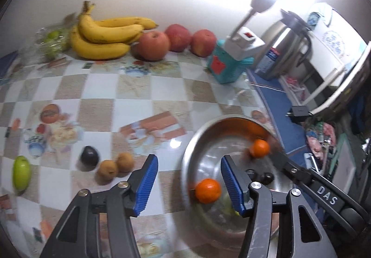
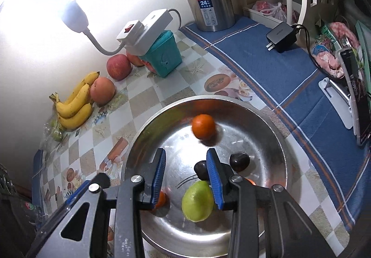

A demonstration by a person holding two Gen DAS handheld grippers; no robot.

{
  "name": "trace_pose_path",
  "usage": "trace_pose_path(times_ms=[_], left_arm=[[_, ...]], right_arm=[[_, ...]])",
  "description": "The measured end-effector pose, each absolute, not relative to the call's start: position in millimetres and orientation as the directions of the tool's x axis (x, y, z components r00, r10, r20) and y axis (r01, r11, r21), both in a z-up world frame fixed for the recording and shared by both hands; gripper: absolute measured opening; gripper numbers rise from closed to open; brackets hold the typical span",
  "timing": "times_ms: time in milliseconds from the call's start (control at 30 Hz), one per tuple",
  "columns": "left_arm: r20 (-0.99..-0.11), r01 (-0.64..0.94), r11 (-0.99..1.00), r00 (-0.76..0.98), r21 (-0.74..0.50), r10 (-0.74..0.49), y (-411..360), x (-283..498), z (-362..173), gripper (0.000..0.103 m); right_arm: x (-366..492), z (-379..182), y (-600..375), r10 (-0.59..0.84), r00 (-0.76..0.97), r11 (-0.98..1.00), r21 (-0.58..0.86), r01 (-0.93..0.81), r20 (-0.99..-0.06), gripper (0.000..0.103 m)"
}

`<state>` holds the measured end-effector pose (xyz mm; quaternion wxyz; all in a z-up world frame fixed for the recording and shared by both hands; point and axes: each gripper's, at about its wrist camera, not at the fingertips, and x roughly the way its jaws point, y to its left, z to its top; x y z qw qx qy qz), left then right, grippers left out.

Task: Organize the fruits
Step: 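Withdraw both tools from the plate toward the remaining fruits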

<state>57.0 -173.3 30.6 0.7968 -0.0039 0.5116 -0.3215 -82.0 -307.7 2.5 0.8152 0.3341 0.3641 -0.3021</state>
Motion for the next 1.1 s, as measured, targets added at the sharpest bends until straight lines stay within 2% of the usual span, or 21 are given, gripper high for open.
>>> trace_pose_path(times_ms=[133, 267, 400, 500, 567, 667, 800, 967, 1033, 1100], left_arm=[[-0.865, 0.451, 0.853, 0.283, -0.262, -0.415, -158.9, 64.1, 26.3, 0.068], [-0.917, 0.386, 0.908, 0.280, -0.162, -0.283, -143.6, 71.0, 14.1, 0.069], [-0.939, 0.325, 0.932, 0.241, -0.158, -0.244, -128.3, 75.7, 2.5, 0.072], [-0.949, 0.278, 0.946, 0.218, -0.163, -0.228, -118.6, 79.5, -3.1, 0.082], [-0.955, 0.250, 0.955, 0.209, -0.156, -0.211, -113.6, 81.1, -5.9, 0.095], [-0.960, 0.237, 0.962, 0.206, -0.138, -0.189, -111.1, 81.4, -8.4, 0.101], [-0.965, 0.233, 0.966, 0.206, -0.116, -0.165, -110.1, 81.6, -10.8, 0.103], [-0.967, 0.230, 0.966, 0.194, -0.116, -0.162, -109.4, 82.6, -13.4, 0.103], [-0.969, 0.228, 0.967, 0.190, -0.116, -0.161, -108.8, 82.1, -13.7, 0.103], [-0.969, 0.226, 0.967, 0.187, -0.115, -0.159, -108.9, 82.1, -14.4, 0.103]], right_arm=[[-81.4, 0.9, -305.9, -0.244, 0.531, 0.597, 0.305, 0.742, -0.812, 0.037], [-77.2, -5.3, -303.4, -0.224, 0.511, 0.606, 0.292, 0.740, -0.830, 0.037], [-73.8, -7.2, -299.6, -0.220, 0.499, 0.619, 0.276, 0.736, -0.838, 0.048], [-70.8, -8.8, -296.9, -0.213, 0.488, 0.629, 0.263, 0.731, -0.847, 0.054], [-69.0, -10.1, -295.1, -0.210, 0.481, 0.635, 0.255, 0.729, -0.851, 0.061], [-65.5, -13.3, -293.6, -0.213, 0.460, 0.642, 0.231, 0.731, -0.862, 0.066], [-60.2, -19.8, -290.9, -0.209, 0.428, 0.655, 0.199, 0.729, -0.880, 0.075], [-56.1, -24.7, -287.2, -0.213, 0.402, 0.670, 0.166, 0.723, -0.891, 0.078], [-54.7, -26.2, -286.0, -0.217, 0.396, 0.674, 0.156, 0.722, -0.892, 0.091], [-54.2, -26.6, -285.3, -0.219, 0.394, 0.678, 0.151, 0.719, -0.892, 0.092]])
